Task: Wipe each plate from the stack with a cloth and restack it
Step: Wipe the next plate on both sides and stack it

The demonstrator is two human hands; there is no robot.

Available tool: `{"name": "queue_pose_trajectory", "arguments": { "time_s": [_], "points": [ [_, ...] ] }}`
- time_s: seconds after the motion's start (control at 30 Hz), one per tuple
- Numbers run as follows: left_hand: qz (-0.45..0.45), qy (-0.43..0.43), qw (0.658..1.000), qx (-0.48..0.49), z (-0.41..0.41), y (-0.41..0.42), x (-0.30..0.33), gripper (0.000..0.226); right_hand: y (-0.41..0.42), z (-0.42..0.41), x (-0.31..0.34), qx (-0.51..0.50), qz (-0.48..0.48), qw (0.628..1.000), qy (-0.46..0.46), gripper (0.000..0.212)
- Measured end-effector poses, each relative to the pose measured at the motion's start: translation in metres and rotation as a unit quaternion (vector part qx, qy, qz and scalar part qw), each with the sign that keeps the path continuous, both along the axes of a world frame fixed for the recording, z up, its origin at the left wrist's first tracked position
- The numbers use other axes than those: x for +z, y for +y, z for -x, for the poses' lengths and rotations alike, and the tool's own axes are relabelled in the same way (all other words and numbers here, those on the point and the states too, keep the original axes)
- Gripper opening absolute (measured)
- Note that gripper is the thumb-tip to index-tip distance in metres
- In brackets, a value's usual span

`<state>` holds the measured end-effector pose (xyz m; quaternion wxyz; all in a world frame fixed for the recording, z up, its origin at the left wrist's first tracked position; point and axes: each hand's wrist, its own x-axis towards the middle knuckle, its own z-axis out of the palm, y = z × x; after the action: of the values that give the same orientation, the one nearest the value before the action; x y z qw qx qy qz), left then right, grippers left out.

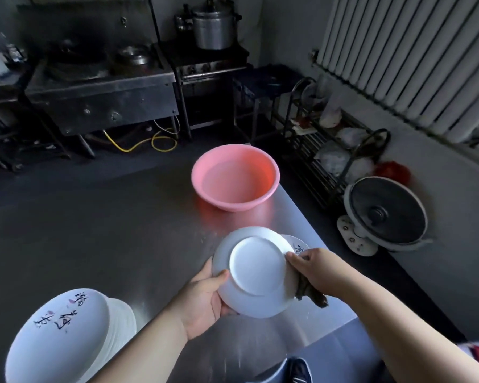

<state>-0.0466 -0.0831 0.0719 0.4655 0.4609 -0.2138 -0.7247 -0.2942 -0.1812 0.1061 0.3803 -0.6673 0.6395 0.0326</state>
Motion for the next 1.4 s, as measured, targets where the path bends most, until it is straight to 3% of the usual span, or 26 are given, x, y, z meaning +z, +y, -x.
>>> {"name": "queue_pose_trajectory", "arguments": {
  "time_s": [0.13, 0.23, 0.4, 0.53, 0.57, 0.63, 0.7, 0.87, 1.03, 1.17, 1.23, 1.4],
  "points": [
    [-0.028, -0.041, 0.998, -0.045, 0.026, -0.025, -0.01, 0.043, -0.014, 0.035, -0.011, -0.034, -0.121, 0.99, -0.057, 0.065],
    [-0.057, -0.073, 0.995, -0.043, 0.051, -0.046, -0.016, 0.044, -0.034, 0.056, -0.03, -0.099, -0.141, 0.981, -0.086, 0.081],
    [-0.066, -0.05, 0.997, -0.001, 0.085, -0.078, -0.033, 0.08, -0.062, 0.08, -0.056, -0.165, -0.111, 0.961, -0.191, 0.06],
    [-0.109, -0.118, 0.986, 0.044, 0.095, -0.091, -0.055, 0.045, -0.082, 0.099, -0.076, -0.117, -0.122, 0.956, -0.241, 0.023],
    [-0.117, -0.151, 0.981, 0.035, 0.097, -0.092, -0.059, 0.034, -0.085, 0.102, -0.078, -0.104, -0.123, 0.96, -0.23, 0.022],
    [-0.12, -0.267, 0.956, -0.014, 0.103, -0.092, -0.061, 0.019, -0.089, 0.105, -0.082, -0.08, -0.115, 0.971, -0.195, 0.027],
    [-0.107, -0.369, 0.922, -0.051, 0.107, -0.092, -0.066, 0.019, -0.093, 0.104, -0.088, -0.064, -0.102, 0.978, -0.169, 0.034],
    [-0.108, -0.452, 0.885, -0.031, 0.115, -0.097, -0.088, 0.026, -0.105, 0.099, -0.108, 0.019, -0.045, 0.993, -0.105, 0.025],
    [-0.122, -0.535, 0.836, -0.023, 0.12, -0.103, -0.096, 0.031, -0.11, 0.094, -0.114, 0.081, -0.038, 0.994, -0.059, 0.031],
    [-0.139, -0.656, 0.732, -0.116, 0.12, -0.106, -0.102, 0.052, -0.114, 0.092, -0.123, 0.12, -0.004, 0.993, -0.004, 0.036],
    [-0.136, -0.691, 0.694, -0.15, 0.12, -0.107, -0.106, 0.038, -0.115, 0.09, -0.128, 0.132, 0.022, 0.991, 0.02, 0.038],
    [-0.119, -0.702, 0.689, -0.137, 0.115, -0.105, -0.118, 0.021, -0.114, 0.088, -0.136, 0.144, 0.078, 0.985, 0.06, 0.041]
  ]
}}
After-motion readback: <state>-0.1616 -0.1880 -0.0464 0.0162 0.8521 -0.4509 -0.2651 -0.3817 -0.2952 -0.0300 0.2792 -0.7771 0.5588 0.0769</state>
